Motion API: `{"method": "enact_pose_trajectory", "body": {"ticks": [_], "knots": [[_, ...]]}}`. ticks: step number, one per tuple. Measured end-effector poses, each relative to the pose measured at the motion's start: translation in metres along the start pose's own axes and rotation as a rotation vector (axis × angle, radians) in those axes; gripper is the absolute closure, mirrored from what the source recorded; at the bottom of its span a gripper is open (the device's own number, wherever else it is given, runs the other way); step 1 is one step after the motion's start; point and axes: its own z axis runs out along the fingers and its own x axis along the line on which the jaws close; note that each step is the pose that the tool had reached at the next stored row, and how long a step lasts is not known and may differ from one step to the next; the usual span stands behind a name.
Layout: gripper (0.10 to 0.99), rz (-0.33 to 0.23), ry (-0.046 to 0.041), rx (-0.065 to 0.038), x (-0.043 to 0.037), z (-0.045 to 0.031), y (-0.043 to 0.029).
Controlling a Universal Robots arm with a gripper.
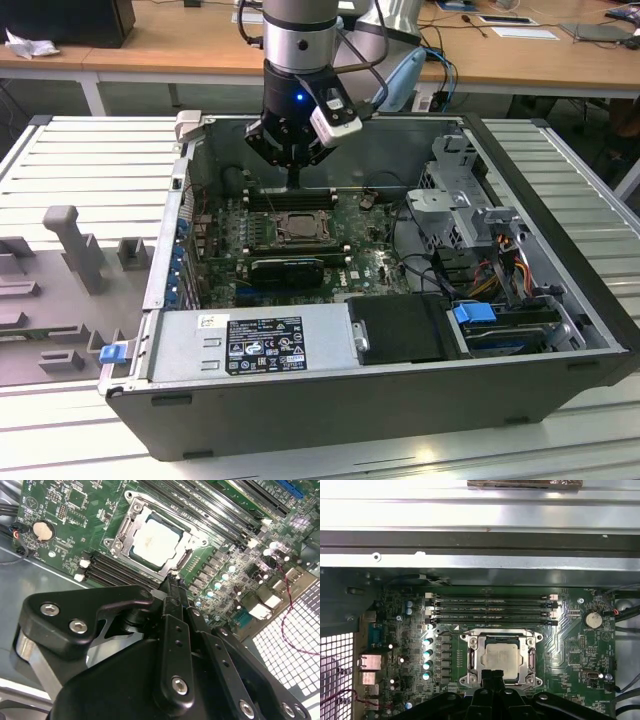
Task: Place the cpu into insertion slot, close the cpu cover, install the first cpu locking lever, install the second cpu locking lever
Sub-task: 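Install the first cpu locking lever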
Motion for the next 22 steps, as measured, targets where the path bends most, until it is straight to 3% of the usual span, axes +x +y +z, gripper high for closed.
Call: {"method": "enact_pose_trajectory", "body": {"ticks": [8,22], "knots": [[0.980,0.000,0.0000,0.000,0.0111,0.0005,0.0001],[0.980,0.000,-0.0001,0.000,0.0442,0.0040,0.0006]]}}
